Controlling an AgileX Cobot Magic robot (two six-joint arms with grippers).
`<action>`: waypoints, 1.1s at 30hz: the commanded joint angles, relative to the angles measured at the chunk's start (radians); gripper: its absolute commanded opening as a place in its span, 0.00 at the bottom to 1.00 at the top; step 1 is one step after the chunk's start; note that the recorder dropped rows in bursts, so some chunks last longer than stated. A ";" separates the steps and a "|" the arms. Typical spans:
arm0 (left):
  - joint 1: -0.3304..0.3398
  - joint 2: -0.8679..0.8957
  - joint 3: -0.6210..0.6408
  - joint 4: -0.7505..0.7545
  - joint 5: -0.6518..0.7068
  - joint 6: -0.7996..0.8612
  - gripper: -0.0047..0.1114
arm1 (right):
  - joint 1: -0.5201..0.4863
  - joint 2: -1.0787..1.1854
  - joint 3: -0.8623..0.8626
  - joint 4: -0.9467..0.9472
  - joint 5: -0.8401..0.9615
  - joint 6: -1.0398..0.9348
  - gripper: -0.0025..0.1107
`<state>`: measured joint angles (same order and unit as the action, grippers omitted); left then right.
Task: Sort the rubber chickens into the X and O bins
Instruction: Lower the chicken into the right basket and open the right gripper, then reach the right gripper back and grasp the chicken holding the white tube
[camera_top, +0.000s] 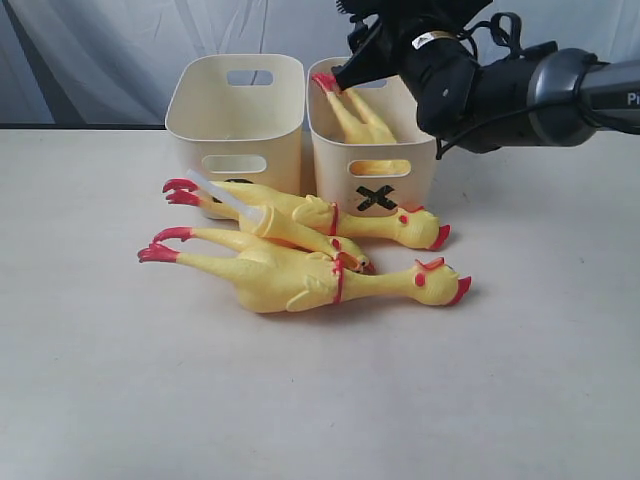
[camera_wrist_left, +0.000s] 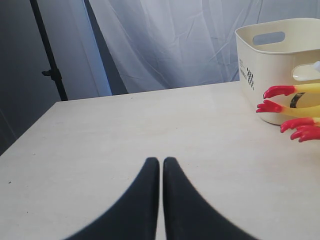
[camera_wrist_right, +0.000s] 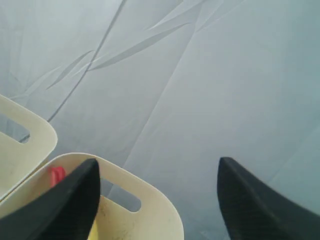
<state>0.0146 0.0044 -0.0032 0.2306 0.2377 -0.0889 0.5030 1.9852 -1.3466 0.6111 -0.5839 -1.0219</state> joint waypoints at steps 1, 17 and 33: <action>0.003 -0.004 0.003 -0.002 -0.005 -0.004 0.07 | -0.001 -0.048 -0.006 0.031 0.051 0.005 0.58; 0.003 -0.004 0.003 -0.002 -0.005 -0.004 0.07 | 0.024 -0.224 -0.006 0.043 0.837 0.003 0.58; 0.003 -0.004 0.003 -0.002 -0.005 -0.004 0.07 | 0.175 -0.132 -0.004 0.048 0.913 -0.070 0.58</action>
<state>0.0146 0.0044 -0.0032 0.2306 0.2377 -0.0889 0.6703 1.8222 -1.3466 0.6569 0.3750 -1.1106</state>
